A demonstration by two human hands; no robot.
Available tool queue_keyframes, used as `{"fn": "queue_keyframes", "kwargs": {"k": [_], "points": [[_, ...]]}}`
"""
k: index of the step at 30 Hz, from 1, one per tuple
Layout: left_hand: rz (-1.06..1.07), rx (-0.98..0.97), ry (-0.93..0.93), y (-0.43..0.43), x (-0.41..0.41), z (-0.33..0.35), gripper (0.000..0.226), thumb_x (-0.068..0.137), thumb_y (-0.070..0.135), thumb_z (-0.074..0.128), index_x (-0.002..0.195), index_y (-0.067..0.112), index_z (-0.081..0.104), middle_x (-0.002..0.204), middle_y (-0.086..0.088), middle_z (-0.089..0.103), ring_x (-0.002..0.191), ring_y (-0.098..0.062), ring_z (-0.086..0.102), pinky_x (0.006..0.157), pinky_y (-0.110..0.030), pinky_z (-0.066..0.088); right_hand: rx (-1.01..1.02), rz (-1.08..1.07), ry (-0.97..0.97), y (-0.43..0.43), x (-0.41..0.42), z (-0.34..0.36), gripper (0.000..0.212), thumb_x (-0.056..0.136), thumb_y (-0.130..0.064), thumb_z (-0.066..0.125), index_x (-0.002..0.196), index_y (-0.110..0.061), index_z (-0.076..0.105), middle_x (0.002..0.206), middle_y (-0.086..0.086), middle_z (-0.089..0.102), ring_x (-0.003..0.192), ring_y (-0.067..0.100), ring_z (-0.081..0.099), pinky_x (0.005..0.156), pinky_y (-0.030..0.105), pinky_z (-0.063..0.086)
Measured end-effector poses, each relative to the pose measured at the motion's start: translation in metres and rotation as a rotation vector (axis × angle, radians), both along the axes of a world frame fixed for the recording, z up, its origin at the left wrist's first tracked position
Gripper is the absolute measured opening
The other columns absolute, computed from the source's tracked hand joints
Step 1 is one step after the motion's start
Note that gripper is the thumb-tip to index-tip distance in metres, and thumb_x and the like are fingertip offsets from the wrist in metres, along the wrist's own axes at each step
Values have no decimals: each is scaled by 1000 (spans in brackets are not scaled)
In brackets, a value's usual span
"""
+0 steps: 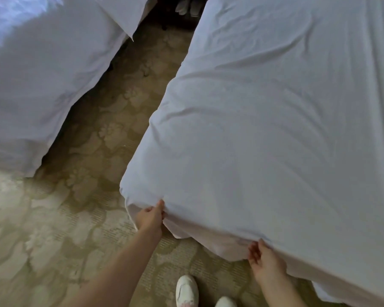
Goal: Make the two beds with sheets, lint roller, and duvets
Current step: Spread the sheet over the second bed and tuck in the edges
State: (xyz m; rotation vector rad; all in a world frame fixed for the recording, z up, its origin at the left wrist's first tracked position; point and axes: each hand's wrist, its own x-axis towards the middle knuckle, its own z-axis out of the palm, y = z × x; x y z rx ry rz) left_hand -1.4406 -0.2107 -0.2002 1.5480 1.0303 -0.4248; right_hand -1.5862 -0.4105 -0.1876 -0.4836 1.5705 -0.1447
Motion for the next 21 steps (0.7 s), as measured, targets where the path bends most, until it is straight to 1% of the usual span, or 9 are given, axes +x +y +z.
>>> {"fn": "queue_keyframes", "kwargs": {"k": [2,4,6,7,9,14,16,19,21], "points": [[11,-63,-9,6,-3,1,31,87,16,68,65,5,48,65,-8,51,59,-18,49,56,-28,42,27,-30,-5,-2,3,2,21,95,-2,49,75,-7,47,72,7,50,63,14,49,48,24,49],[17,-115,-6,12,-6,-2,32,88,16,66,65,7,46,65,-9,50,59,-18,49,57,-27,43,28,-21,14,-1,1,6,21,95,-1,50,75,-6,47,66,9,52,61,15,49,35,16,46],[5,-129,-2,18,-8,-2,34,90,14,63,64,8,44,65,-10,50,60,-19,49,59,-28,44,8,-7,21,1,-2,12,22,94,1,50,73,-5,47,45,8,55,49,17,55,29,16,42],[0,-128,-5,20,-9,-1,33,91,12,61,64,8,43,66,-10,50,61,-19,49,59,-29,44,-4,-9,10,2,-2,15,24,94,1,49,71,-5,47,35,3,53,38,13,55,28,16,41],[-15,-139,-11,25,-11,4,31,93,9,57,67,9,40,68,-9,48,62,-18,47,60,-29,44,-28,-7,-5,3,-2,22,26,95,1,48,69,-5,45,29,0,48,24,5,47,27,15,39],[-47,-194,0,39,-27,17,31,96,5,51,70,12,35,70,-8,44,63,-17,45,61,-28,46,-59,16,-28,3,-7,30,28,96,3,45,69,-5,43,26,0,44,20,4,42,25,16,36],[-63,-199,-1,42,-36,21,35,95,4,51,68,14,32,67,-8,43,59,-16,45,53,-22,51,-65,21,-37,3,-12,31,28,96,5,43,69,-4,43,25,1,42,19,4,39,25,15,35],[-46,-228,9,46,-45,24,40,94,2,52,64,15,30,48,-5,47,42,-11,52,41,-17,50,-90,79,-41,4,-22,33,31,95,10,42,66,0,44,29,7,42,21,10,41,26,14,34],[-42,-235,14,43,-47,26,41,93,1,53,64,15,29,38,0,46,33,-6,51,42,-20,51,-111,119,-12,2,-26,34,31,92,11,45,62,2,44,42,13,44,30,20,45,26,16,35]]}}
